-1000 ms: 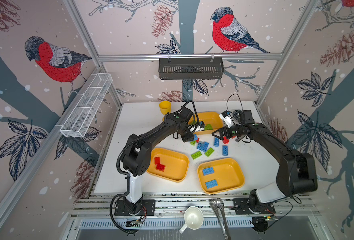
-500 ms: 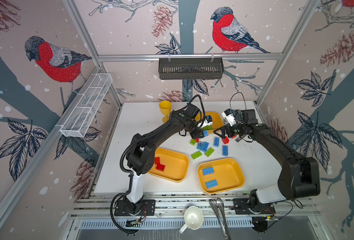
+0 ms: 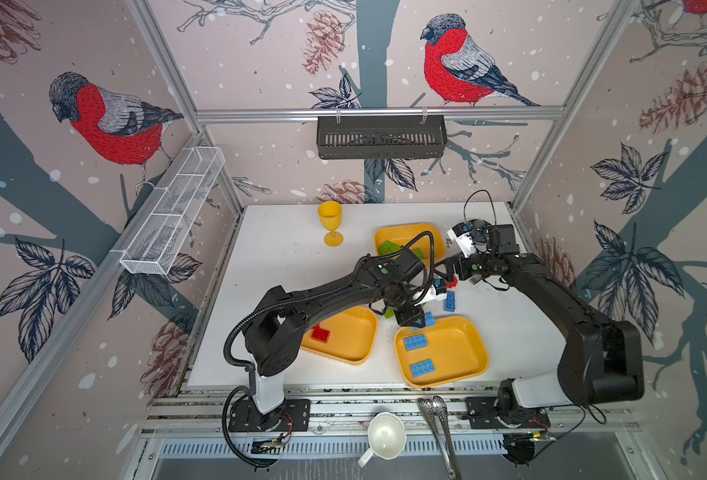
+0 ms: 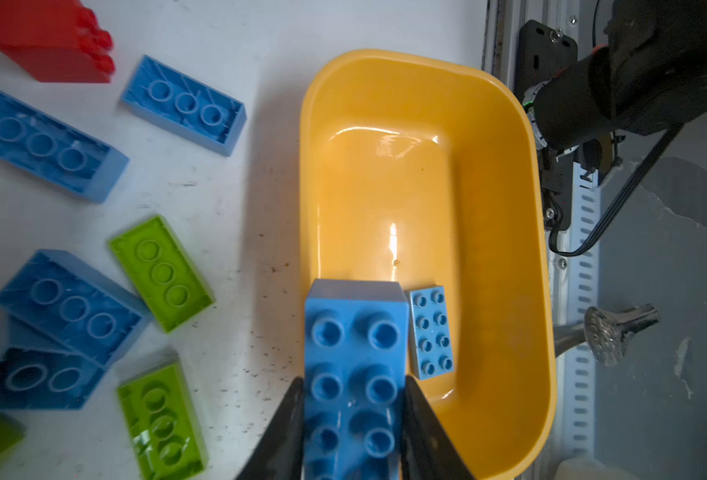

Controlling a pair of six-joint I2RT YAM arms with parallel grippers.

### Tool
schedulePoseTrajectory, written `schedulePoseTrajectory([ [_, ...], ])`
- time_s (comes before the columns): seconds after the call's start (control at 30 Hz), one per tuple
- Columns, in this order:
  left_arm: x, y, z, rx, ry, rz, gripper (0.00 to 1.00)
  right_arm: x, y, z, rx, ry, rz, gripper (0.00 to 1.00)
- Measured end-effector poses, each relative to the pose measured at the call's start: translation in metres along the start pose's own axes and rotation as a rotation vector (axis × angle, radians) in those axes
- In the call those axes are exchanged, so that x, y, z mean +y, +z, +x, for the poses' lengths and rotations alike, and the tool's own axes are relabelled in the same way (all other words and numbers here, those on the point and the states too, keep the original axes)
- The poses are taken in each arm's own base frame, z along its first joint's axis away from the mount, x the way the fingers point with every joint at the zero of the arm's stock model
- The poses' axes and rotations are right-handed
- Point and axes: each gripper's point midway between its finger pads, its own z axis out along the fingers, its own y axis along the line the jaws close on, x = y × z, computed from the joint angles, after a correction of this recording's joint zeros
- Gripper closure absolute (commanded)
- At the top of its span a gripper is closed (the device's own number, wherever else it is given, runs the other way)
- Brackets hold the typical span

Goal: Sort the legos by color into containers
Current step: 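Carry the blue brick to the tub holding blue bricks and release, then move the left gripper back to the pile above a lime-green brick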

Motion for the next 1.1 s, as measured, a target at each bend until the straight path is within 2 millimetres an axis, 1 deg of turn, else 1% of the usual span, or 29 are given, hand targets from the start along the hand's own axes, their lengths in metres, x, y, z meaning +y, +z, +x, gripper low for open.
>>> schedulePoseTrajectory([
  [0.1,-0.015,0.009,0.005,0.007,-0.014,0.020,0.66,-0.002,-0.001,0.001,0.000,0.006,0.004,0.01],
  [0.13,-0.017,0.010,0.007,0.010,-0.018,0.024,0.66,-0.003,-0.001,0.001,0.001,0.007,0.005,0.01],
  [0.27,-0.017,0.015,0.018,0.024,-0.052,0.022,0.64,-0.004,0.000,0.003,0.004,0.010,0.004,0.01],
  [0.4,-0.022,0.017,0.022,0.023,-0.059,0.036,0.61,-0.004,0.001,0.006,0.010,0.015,0.003,0.01],
  [0.43,-0.024,0.016,0.023,0.019,-0.058,0.042,0.60,-0.004,0.002,0.007,0.012,0.017,0.002,0.01],
  [0.6,-0.028,0.015,0.023,0.018,-0.052,0.061,0.45,-0.006,0.005,0.013,0.027,0.029,0.000,0.00],
  [0.7,-0.029,0.012,0.021,0.010,-0.041,0.064,0.44,-0.007,0.007,0.014,0.030,0.032,-0.001,0.01],
  [0.77,-0.026,0.006,0.015,-0.004,-0.038,0.059,0.44,-0.007,0.007,0.013,0.030,0.032,-0.001,0.01],
  [0.83,-0.017,-0.002,0.010,-0.020,-0.047,0.041,0.43,-0.008,0.008,0.012,0.026,0.029,0.000,0.01],
  [0.9,0.001,-0.013,0.006,-0.040,-0.069,-0.001,0.41,-0.008,0.007,0.008,0.020,0.024,0.001,0.01],
  [0.97,0.024,-0.026,0.003,-0.060,-0.101,-0.059,0.40,-0.008,0.006,0.003,0.010,0.016,0.003,0.01],
  [1.03,0.047,-0.037,0.002,-0.071,-0.137,-0.118,0.36,-0.009,0.006,-0.001,0.003,0.011,0.004,0.01],
  [1.1,0.073,-0.047,-0.001,-0.084,-0.177,-0.189,0.36,-0.009,0.005,-0.004,-0.001,0.010,0.006,0.00],
])
